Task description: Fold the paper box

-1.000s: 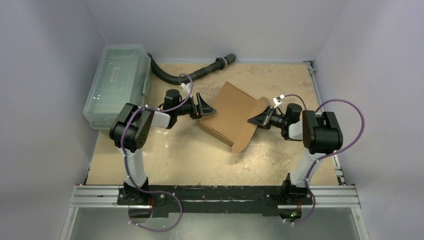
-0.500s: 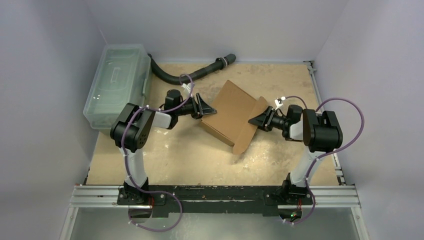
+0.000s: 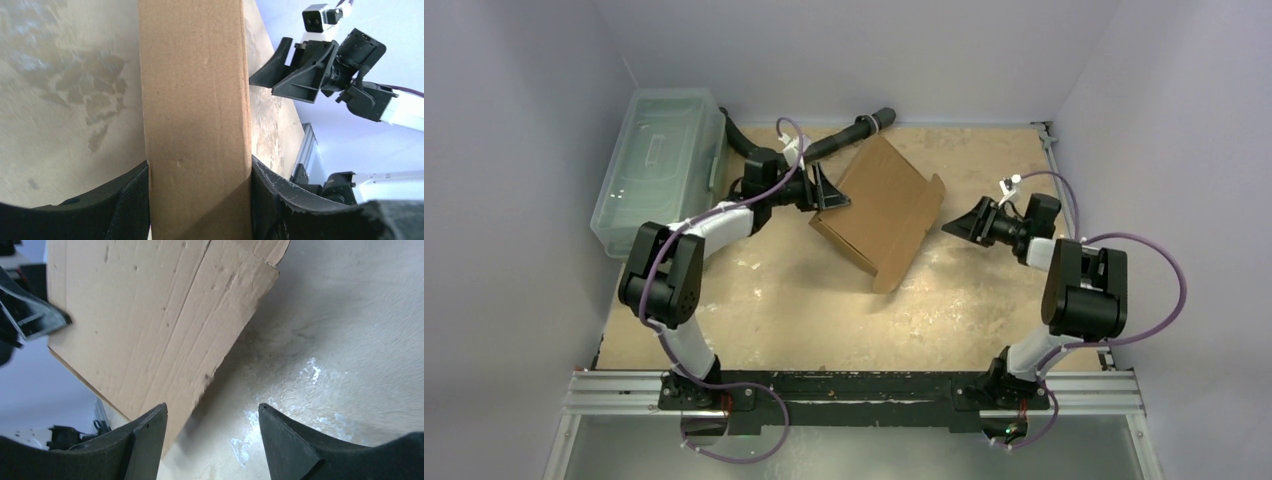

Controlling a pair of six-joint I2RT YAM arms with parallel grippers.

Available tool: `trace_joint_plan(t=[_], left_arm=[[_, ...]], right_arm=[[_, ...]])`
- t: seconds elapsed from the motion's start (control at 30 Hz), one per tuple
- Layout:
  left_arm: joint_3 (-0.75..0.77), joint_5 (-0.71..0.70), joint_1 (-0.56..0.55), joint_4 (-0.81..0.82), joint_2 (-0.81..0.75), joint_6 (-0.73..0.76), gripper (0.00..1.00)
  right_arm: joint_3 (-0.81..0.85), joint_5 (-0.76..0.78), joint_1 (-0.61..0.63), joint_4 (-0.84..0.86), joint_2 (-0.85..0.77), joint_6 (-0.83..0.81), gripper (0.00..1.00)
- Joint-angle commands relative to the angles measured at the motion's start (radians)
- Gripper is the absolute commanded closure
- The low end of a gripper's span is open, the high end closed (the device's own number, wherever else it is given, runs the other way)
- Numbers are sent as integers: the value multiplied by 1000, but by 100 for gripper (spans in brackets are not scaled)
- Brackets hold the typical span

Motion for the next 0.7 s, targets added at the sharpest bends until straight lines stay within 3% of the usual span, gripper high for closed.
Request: trace_joint_plan(t=[0.0, 0.13, 0.33, 0.47, 0.57, 0.67], left_arm=[[142, -43, 8, -208, -100, 179, 72], [258, -123, 7, -407, -121, 324, 73], [393, -238, -5, -599, -127, 480, 74], [474, -398, -74, -699, -133, 583, 75], [494, -537, -149, -724, -148, 658, 75], [504, -630, -198, -725, -166, 686, 75]], right_arm=[[91, -9, -31, -322, -79, -293, 31], [100, 6, -41, -380, -181, -370, 34], [74, 17, -36, -317, -245, -303, 39], [74, 26, -11, -299, -214, -235, 60], [77, 45, 6, -297, -207, -223, 69], [77, 52, 7, -299, -205, -221, 72]])
